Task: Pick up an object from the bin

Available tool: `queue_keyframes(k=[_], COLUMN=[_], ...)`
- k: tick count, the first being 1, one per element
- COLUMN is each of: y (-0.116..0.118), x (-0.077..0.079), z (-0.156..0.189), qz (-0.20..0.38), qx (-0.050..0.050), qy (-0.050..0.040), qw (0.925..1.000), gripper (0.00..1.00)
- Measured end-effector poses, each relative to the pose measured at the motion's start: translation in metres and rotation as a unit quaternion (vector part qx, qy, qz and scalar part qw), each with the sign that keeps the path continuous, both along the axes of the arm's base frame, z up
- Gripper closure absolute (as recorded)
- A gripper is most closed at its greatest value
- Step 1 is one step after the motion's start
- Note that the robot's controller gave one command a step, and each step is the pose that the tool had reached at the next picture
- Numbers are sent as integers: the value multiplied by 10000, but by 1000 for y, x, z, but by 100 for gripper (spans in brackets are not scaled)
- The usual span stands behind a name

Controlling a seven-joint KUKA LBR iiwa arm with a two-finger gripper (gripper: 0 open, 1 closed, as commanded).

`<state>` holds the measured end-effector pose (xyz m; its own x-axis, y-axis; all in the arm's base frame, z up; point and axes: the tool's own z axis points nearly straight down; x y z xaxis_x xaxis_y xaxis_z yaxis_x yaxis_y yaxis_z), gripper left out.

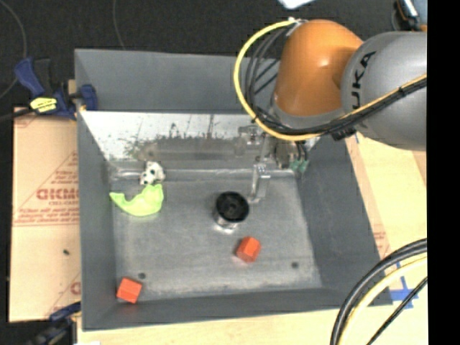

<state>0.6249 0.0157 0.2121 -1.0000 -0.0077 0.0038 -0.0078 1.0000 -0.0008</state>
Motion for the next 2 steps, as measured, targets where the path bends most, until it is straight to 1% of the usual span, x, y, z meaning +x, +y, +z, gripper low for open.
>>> queue_keyframes(k=[1, 2], y=[0, -40], x=[1, -2], z=[5, -93], qz=[-2, 422], qx=[2, -5], qy=[-43, -13], qw=[10000, 9991], gripper=[0, 0])
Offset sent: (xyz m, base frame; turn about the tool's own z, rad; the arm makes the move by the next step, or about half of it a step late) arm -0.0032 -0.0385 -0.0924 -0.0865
